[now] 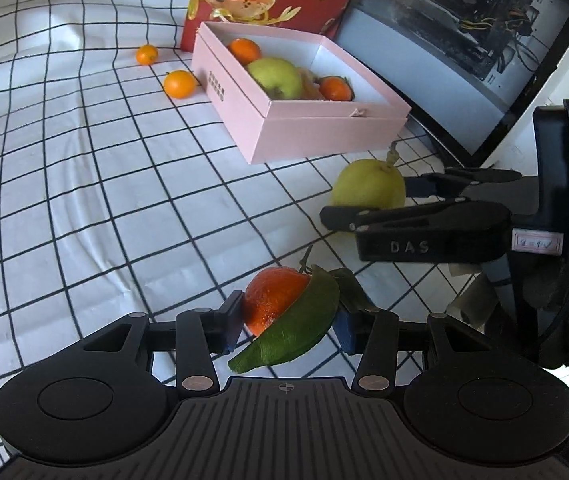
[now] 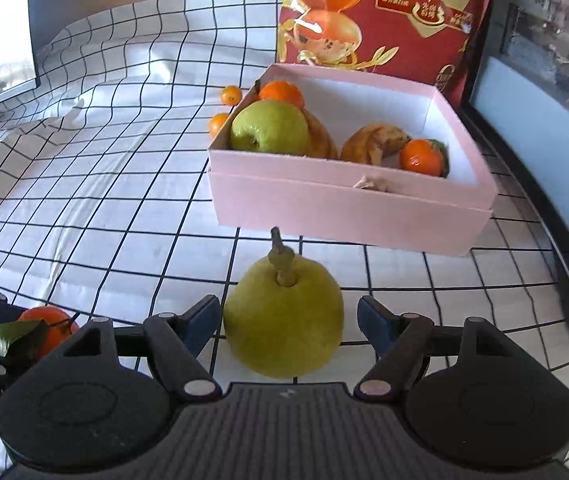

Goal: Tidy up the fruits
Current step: 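Grasp the yellow pear on the cloth with the right gripper while the left holds the tangerine, then release the leafy tangerine into the pink box with the left gripper while the right carries the pear over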

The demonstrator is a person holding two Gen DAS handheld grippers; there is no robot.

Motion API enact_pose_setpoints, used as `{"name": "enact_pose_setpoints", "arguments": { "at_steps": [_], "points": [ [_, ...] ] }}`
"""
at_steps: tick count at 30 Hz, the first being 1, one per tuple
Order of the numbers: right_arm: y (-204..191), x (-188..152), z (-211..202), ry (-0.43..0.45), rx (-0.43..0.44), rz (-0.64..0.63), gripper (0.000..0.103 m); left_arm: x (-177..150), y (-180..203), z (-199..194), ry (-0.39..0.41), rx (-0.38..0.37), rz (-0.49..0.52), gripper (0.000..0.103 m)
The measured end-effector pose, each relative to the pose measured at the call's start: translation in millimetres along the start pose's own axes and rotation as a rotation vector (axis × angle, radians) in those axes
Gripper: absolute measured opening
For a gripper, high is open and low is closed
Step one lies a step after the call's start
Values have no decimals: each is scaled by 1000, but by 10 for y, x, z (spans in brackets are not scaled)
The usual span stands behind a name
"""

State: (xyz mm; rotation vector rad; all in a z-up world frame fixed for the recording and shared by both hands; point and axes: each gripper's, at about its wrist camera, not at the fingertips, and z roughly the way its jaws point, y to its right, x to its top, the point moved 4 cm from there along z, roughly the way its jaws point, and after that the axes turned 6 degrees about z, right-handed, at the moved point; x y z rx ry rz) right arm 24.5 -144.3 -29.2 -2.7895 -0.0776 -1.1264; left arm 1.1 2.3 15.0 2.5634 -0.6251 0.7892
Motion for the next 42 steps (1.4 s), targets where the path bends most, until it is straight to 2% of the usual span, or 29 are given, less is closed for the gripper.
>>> {"name": "enact_pose_setpoints", "arguments": {
  "at_steps": [3, 7, 9, 11, 14, 17, 20, 24, 27, 29, 32, 35, 37, 40, 42],
  "points": [
    [0, -9, 6, -10, 22, -20, 60, 104, 5, 47, 2, -4, 7, 51],
    [51, 8, -34, -33, 46, 1, 60, 422, 0, 20, 51, 2, 7, 51],
    [144, 89, -153, -22, 83, 56, 60, 713, -3, -63, 104, -11, 15, 51],
    [263, 250, -370, 34, 104, 95, 60, 1093, 12, -169, 181, -18, 46, 51],
    [442, 520, -705, 143, 74, 93, 60, 1714, 44, -174, 269, 1, 97, 51],
    [653, 688, -938, 212, 27, 94, 60, 2219, -2, 183, 242, 47, 86, 51],
    [848, 687, -1010, 217, -24, 93, 60, 2482, -10, 673, 128, 39, 28, 51],
    [1161, 548, -961, 174, -51, 147, 60, 2430, 190, 1189, 15, -77, 34, 52],
    [1344, 432, -846, 130, -59, 195, 60, 2343, 263, 1403, -37, -81, 34, 51],
    [1375, 394, -799, 118, -57, 210, 60, 2334, 255, 1357, -11, -81, 15, 51],
    [1389, 425, -778, 119, -34, 212, 60, 2362, 158, 1060, 82, -110, -33, 51],
    [1339, 561, -795, 140, -9, 196, 60, 2311, -14, 640, 199, -63, -64, 51],
    [1282, 742, -804, 166, 27, 185, 60, 2185, -125, 413, 247, -18, -90, 51],
    [1148, 1134, -779, 214, 76, 156, 60, 1857, -286, 165, 254, 53, -137, 51],
    [1023, 1414, -658, 238, 104, 128, 60, 1616, -310, 101, 228, 63, -172, 51]
  ]
}}
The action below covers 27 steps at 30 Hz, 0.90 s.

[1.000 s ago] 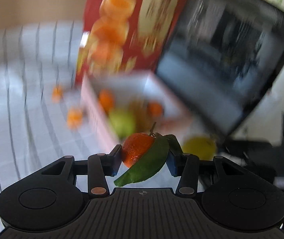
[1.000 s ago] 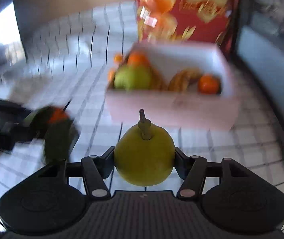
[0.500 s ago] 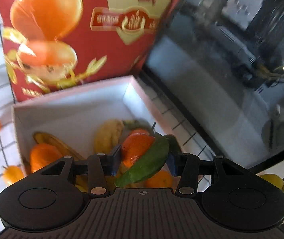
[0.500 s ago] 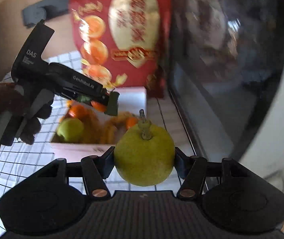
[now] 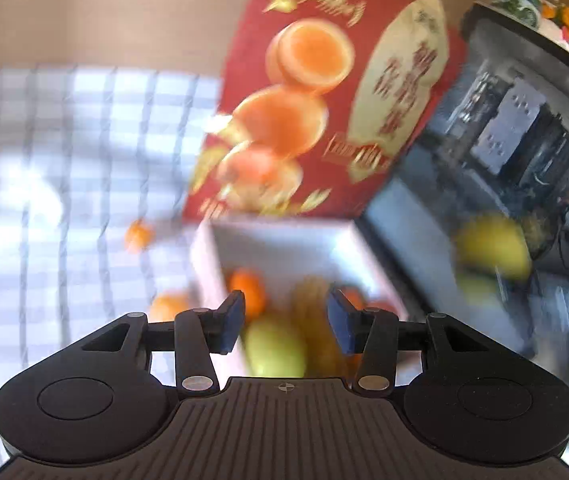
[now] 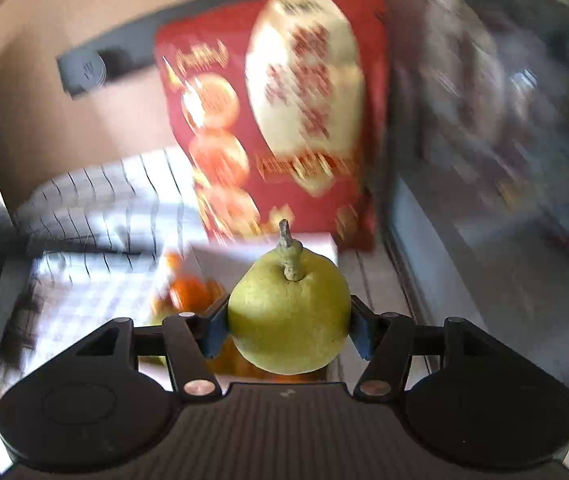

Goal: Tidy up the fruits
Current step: 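Release the leafy tangerine into the pink box with the left gripper while the right carries the pear over, then lower the yellow pear into the pink box and open the right gripper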

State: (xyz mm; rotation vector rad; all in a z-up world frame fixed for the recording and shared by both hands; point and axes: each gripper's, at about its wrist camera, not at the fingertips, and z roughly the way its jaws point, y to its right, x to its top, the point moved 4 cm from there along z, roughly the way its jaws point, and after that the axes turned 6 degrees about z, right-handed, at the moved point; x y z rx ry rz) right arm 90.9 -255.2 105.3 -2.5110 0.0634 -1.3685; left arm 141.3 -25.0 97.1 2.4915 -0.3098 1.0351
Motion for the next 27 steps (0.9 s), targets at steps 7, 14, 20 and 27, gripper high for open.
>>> {"name": "enact_pose_setpoints", "arguments": {
  "at_steps": [7, 14, 20, 27],
  "points": [
    [-243, 249, 1291, -196, 96, 68, 60, -805, -64, -278, -112, 29, -55, 50],
    [-170, 34, 2022, -322, 23, 92, 60, -1154, -505, -672, -94, 127, -180, 50],
    [-193, -64, 2257, -370, -27, 76, 60, -1336, -770, -717, -101, 159, -261, 50],
    [-154, -58, 2153, -341, -2, 126, 61, -1363, -767, -508, -147, 140, -233, 50]
  ]
}}
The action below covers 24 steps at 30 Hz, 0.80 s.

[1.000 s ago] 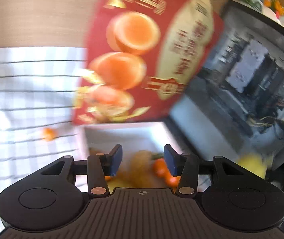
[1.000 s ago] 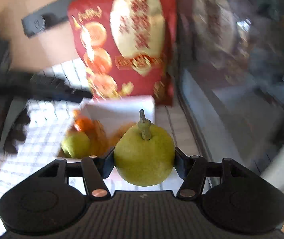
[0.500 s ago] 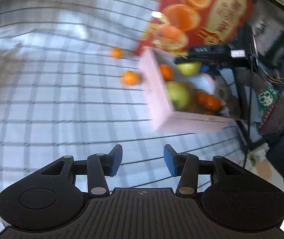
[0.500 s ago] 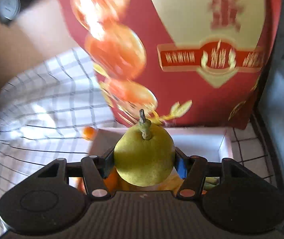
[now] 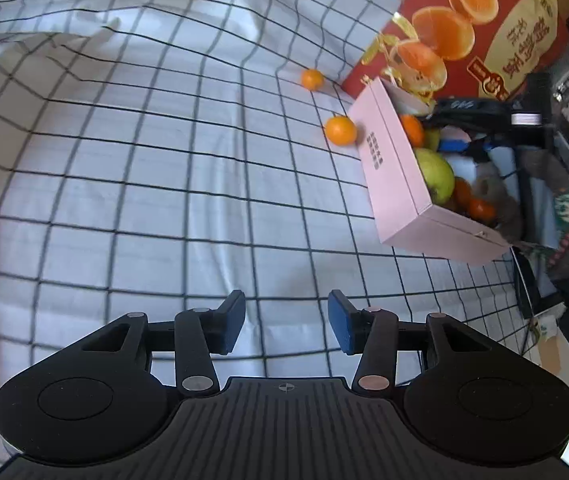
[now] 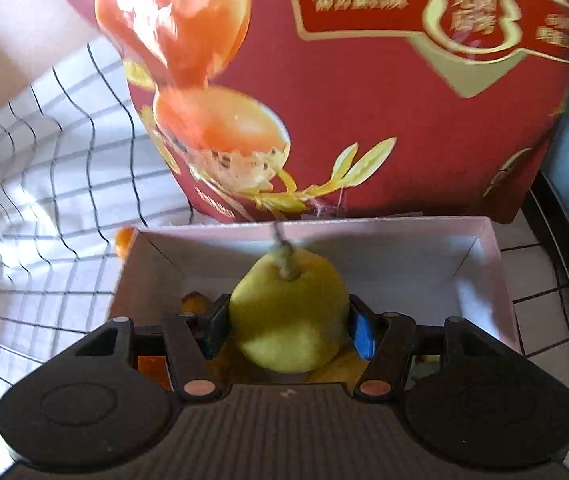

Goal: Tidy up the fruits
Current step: 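Lower the yellow pear into the pink box and open the right gripper, then grasp the small tangerine on the cloth with the left gripper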

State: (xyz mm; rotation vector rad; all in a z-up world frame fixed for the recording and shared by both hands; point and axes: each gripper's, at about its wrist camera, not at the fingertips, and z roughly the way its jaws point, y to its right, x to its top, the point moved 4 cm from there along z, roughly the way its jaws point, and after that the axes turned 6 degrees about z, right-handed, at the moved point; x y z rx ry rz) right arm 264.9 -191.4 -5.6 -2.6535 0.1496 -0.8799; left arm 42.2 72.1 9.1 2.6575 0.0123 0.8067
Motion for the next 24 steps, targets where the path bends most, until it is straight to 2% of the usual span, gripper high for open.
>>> {"name": "enact_pose_setpoints", "arguments": {
  "at_steps": [2, 6, 9, 11, 16, 20, 24],
  "points": [
    [9, -27, -215, 38, 22, 1, 61, 61, 57, 79, -6, -12, 20, 50],
    [3, -294, -806, 125, 17, -62, 71, 322, 262, 285, 13, -20, 110, 50],
    [-1, -655, -1195, 173, -28, -160, 73, 564, 393, 435, 41, -7, 179, 50],
    [8, -914, -1362, 184, -74, -222, 73, 739, 424, 541, 57, 9, 191, 51],
    [131, -1434, -1549, 144, -117, -267, 73, 1176, 375, 781, 104, 43, 155, 50],
    [308, -1666, -1507, 110, -100, -184, 73, 1353, 476, 1045, 83, 58, 269, 50],
    [375, -1769, -1453, 90, -94, -137, 73, 1395, 561, 1162, 83, 61, 398, 50]
  ]
}}
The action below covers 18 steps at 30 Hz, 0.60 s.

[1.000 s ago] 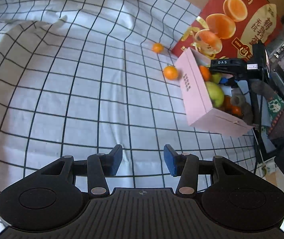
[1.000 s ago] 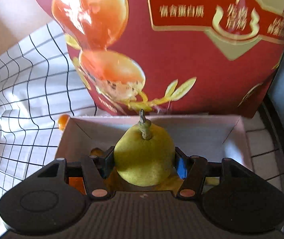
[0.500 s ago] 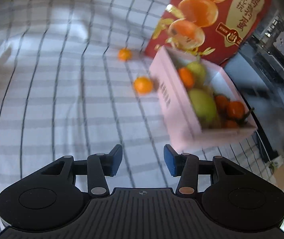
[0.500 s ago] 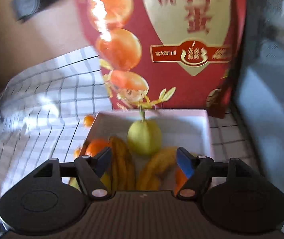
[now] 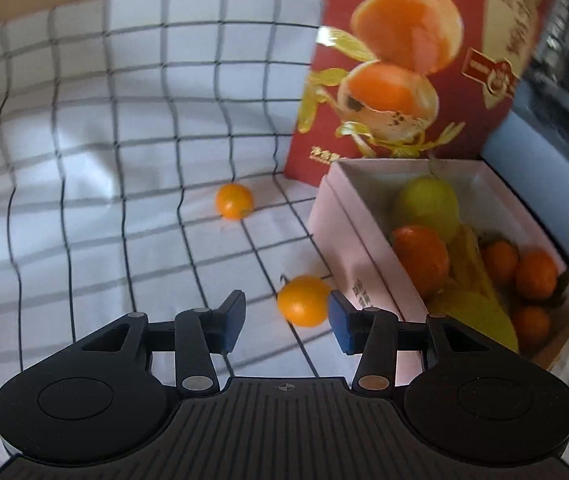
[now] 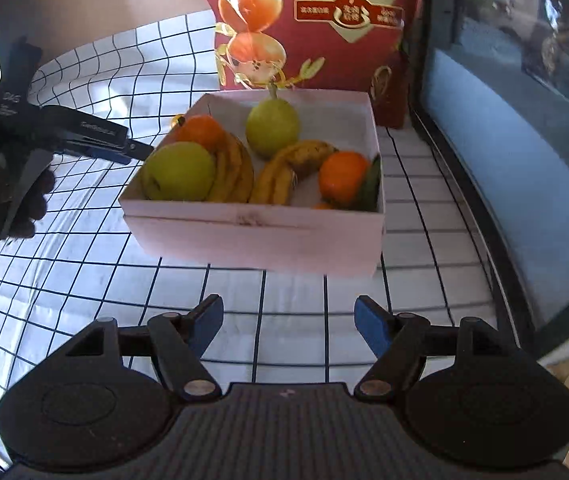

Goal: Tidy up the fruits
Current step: 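Grasp the small tangerine on the cloth with the left gripper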

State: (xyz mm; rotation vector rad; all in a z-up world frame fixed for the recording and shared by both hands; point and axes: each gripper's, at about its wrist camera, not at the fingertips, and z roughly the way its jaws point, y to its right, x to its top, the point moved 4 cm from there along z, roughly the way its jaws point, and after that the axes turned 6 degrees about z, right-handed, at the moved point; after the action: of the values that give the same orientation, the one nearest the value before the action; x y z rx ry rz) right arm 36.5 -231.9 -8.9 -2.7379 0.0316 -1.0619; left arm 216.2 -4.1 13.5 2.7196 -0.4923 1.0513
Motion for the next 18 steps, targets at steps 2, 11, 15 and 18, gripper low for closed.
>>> {"name": "enact_pose_setpoints", "arguments": {
  "at_steps": [2, 11, 15, 18],
  "points": [
    [-6, -10, 27, -19, 5, 2, 73, 22, 3, 37, 1, -3, 32, 50],
    [-118, -30, 37, -26, -2, -63, 73, 506, -502, 469, -23, 53, -183, 50],
    [-149, -36, 35, -31, -9, -78, 73, 590, -520, 687, -63, 90, -199, 48],
    [-156, -23, 12, -30, -22, -81, 73, 593, -517, 799, -78, 110, -184, 42]
  ]
}}
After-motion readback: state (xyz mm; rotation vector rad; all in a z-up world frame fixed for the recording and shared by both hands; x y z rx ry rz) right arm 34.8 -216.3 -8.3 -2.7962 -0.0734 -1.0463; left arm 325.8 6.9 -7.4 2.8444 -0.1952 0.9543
